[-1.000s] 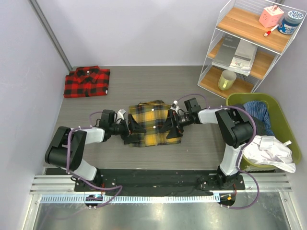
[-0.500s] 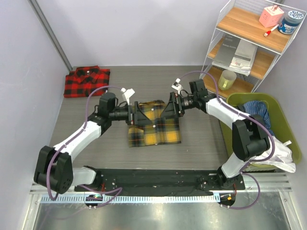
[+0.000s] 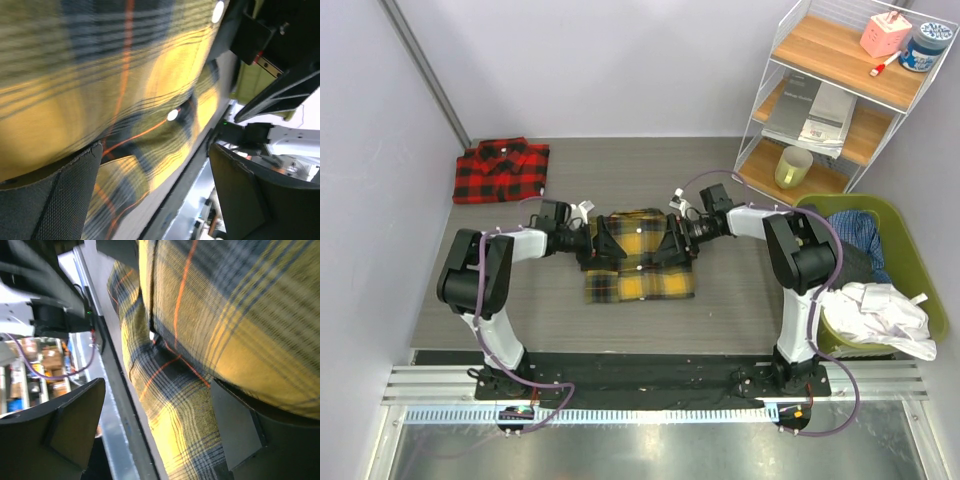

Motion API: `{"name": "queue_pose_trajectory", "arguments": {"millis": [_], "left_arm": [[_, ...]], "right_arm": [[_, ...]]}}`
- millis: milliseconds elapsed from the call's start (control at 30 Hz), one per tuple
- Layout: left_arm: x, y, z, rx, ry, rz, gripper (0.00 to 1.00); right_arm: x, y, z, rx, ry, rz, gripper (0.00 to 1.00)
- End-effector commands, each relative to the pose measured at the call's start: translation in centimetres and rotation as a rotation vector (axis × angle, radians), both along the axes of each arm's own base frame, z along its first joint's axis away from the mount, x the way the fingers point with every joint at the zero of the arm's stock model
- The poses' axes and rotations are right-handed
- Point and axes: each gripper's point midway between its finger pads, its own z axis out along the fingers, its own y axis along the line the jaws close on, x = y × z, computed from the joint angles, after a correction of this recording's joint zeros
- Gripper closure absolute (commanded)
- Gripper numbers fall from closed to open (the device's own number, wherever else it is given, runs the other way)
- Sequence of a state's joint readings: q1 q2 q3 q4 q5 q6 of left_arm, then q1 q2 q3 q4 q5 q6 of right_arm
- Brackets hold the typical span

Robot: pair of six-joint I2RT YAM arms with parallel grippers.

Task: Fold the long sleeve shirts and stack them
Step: Fold the shirt

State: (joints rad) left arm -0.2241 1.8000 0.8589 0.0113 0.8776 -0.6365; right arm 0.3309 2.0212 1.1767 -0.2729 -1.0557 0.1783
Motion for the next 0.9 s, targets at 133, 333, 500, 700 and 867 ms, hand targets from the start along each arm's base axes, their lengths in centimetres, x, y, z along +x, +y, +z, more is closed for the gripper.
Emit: {"name": "queue_pose_trajectory", "arguments": {"millis": [133,333,500,700,867], "left_arm": [[-2.9,2.3,1.7,0.04,-0.127,-0.159,0.11],[0.8,-1.2,9.5,-0.042,-0.363,-0.187,0.12],[5.3,-4.0,9.7,-0.072,-0.359,-0.143,0.13],[10.2,-2.1,2.2,0.001,-0.212,-0.033,0.17],[11.1,3.0,-3.2,0.094,-0.096,0.09,0.17]], "right_arm": [[-1.3,-0.5,3.4,-0.061,-0.191,-0.026,0.08],[3.2,0.4,10.9,0.055,-0.322,-0.058,0.09],[5.4,2.2,8.8,0.071,-0.261,-0.057,0.17],[7.4,1.7,1.4,-0.023,-0.183,-0.044,0.34],[10.6,-1.1,-3.7,-0.139,-0.166,-0.103,0.47]]}}
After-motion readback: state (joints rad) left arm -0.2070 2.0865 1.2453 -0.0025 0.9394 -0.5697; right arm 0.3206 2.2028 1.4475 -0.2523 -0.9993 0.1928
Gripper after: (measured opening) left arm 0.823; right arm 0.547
